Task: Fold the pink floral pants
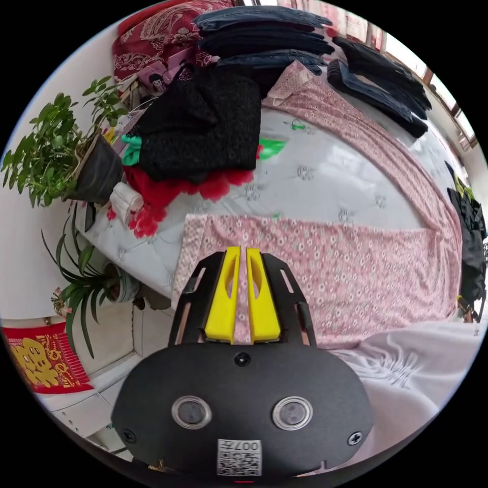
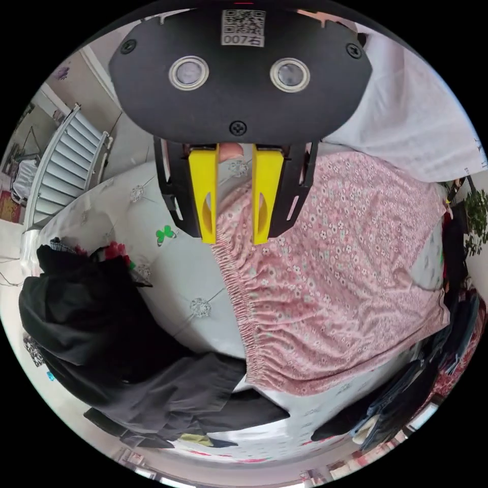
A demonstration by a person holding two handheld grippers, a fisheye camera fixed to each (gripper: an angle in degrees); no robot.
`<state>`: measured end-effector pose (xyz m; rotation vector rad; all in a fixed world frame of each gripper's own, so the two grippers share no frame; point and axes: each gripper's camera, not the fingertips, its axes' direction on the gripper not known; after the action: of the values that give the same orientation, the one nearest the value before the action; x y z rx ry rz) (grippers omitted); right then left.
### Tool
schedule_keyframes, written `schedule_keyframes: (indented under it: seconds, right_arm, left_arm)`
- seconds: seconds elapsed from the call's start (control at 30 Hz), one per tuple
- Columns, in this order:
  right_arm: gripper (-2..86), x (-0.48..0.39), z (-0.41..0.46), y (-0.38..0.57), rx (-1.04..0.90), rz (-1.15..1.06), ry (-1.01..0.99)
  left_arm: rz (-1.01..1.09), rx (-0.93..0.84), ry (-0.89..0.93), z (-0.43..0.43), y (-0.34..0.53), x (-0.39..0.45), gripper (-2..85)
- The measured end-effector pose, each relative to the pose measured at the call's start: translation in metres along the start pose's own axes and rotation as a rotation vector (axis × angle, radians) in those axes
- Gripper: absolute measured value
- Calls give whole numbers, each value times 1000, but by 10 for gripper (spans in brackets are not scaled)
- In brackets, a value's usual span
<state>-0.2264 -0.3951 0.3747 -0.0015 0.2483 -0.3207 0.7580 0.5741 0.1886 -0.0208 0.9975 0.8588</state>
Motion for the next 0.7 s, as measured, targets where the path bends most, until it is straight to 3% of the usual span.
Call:
schedule_keyframes:
  seconds: [0.07, 0.17, 0.2, 0.33, 0.4, 0.57, 0.7]
  right_arm:
    - [52, -18, 11, 12, -35, -73, 89]
    - [47, -26, 22, 20, -68, -155, 239]
    - [47, -23, 22, 19, -77, -151, 257]
    - [46, 9, 8, 6, -145, -56, 141]
    - [48, 18, -12, 5, -110, -20, 90]
    - [49, -5, -106, -6, 279, -44, 28]
    - [49, -44, -100, -74, 228, -140, 16]
  left_arm:
    - [32, -14, -39, 6, 20, 7, -3]
    - [45, -198, -52, 46, 37, 13, -8]
    - [69, -110, -63, 39, 42, 16, -9]
    - [141, -153, -75, 34, 36, 21, -9]
    - [107, -100, -36, 11, 30, 12, -8]
    - [60, 98, 35, -48, -28, -1, 11]
    - [180, 223, 26, -62, -144, 30, 64]
